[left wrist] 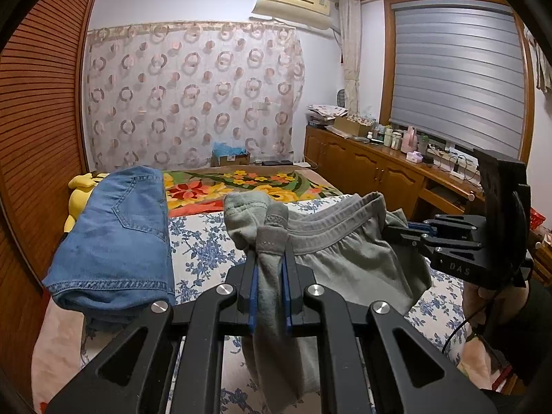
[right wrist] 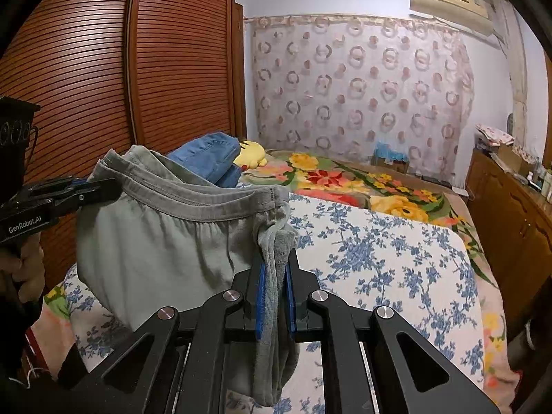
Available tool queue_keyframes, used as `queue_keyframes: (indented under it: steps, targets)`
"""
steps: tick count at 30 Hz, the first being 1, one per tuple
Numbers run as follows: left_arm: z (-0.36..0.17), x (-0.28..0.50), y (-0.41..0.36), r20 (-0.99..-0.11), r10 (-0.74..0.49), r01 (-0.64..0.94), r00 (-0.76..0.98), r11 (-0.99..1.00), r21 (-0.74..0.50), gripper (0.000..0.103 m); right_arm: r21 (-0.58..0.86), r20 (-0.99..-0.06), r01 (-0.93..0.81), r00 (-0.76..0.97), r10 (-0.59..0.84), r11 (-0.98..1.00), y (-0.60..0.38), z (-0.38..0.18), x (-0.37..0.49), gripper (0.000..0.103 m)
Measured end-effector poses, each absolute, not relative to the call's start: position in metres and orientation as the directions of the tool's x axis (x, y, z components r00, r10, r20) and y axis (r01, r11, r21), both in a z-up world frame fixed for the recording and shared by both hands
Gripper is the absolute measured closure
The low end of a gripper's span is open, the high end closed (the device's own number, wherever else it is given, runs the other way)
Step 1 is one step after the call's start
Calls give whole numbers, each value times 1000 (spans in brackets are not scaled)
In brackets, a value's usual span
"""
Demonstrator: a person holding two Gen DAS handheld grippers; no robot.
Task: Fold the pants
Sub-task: 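Carry the held grey-green pants with both grippers over the folded blue jeans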
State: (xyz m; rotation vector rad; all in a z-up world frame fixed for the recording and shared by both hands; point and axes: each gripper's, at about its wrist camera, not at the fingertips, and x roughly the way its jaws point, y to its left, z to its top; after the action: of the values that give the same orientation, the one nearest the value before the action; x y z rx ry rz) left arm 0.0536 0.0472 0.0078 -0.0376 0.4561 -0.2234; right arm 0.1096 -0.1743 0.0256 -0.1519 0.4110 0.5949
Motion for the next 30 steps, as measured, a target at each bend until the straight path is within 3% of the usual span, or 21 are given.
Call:
queue_keyframes:
  steps: [30]
  targets:
    - [14,114,113,-428,-107,74,897,993,-94,91,-118,-420,-670,703,574,733,-115,58,214,93]
